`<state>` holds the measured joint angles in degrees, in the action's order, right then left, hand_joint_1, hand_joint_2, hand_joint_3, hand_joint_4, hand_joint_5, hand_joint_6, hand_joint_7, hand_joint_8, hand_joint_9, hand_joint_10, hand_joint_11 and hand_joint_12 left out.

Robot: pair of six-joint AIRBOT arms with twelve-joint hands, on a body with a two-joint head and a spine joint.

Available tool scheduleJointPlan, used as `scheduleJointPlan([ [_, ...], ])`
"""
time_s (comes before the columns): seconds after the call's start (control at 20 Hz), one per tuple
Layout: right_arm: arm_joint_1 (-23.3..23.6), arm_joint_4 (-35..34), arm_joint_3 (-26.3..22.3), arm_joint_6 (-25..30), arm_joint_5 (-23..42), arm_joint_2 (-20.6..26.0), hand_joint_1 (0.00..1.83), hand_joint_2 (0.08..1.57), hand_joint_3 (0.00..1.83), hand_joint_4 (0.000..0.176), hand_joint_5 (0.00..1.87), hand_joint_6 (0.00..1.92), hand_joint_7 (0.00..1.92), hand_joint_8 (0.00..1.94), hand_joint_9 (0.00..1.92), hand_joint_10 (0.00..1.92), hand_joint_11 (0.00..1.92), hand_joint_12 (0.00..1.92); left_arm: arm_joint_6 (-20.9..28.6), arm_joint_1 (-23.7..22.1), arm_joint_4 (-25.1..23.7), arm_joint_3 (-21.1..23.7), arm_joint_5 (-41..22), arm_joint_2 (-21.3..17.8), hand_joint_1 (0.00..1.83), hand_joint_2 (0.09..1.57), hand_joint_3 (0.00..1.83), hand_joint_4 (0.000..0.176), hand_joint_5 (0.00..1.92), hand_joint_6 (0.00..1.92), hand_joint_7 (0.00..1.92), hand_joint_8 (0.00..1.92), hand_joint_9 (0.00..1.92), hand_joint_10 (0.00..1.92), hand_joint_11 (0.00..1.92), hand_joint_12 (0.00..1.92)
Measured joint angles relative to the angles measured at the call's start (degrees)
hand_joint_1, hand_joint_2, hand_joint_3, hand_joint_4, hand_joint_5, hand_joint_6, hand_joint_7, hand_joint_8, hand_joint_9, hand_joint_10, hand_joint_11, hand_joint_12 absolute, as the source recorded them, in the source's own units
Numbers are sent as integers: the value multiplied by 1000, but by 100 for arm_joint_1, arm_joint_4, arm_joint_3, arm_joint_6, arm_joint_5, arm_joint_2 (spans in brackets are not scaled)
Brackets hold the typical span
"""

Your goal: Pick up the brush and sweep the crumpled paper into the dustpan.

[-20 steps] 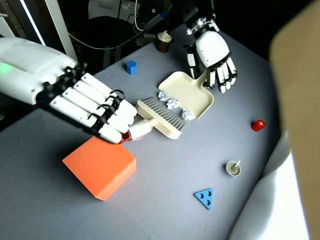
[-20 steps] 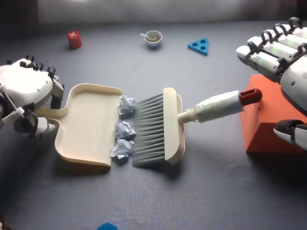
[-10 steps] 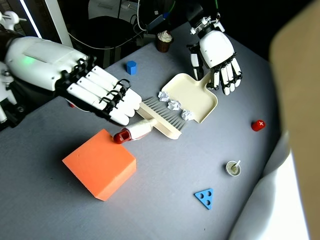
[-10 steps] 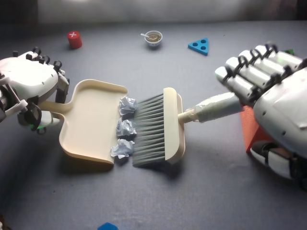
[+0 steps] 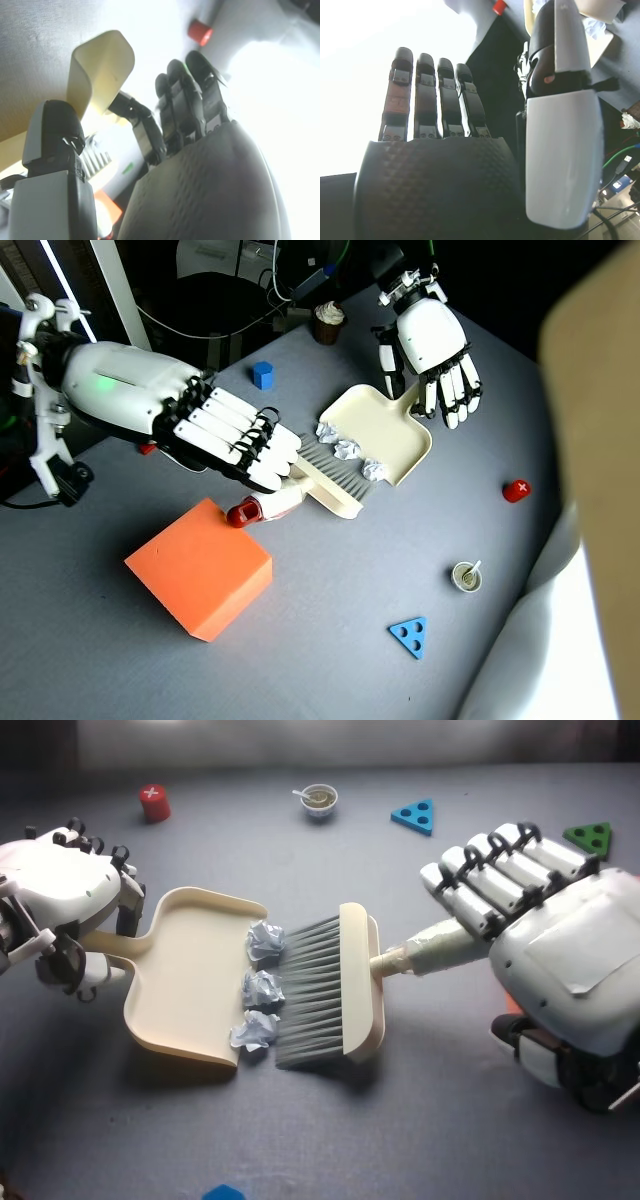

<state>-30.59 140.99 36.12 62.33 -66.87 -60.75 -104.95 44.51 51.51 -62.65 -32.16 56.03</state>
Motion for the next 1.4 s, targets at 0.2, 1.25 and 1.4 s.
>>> scheduleJointPlan([
  [0.2,-4,26,302,4,2,-393,1098,945,1,0,224,8,200,6,216,3,269,8,2,2,63,101,-17,-94,986,1200,1,82,821,1227,354,5,305,4,0,666],
  [1.25,20,485,1921,-284,-15,-1598,1091,969,2,0,261,8,231,5,229,5,277,10,70,245,186,179,-214,-55,989,1201,0,76,821,1227,364,6,303,6,0,670],
  [1.4,20,498,2041,-286,-4,-1698,1053,981,7,0,248,1,224,0,228,2,284,13,70,243,186,179,-223,-55,994,1197,0,71,828,1217,377,6,312,6,0,709],
])
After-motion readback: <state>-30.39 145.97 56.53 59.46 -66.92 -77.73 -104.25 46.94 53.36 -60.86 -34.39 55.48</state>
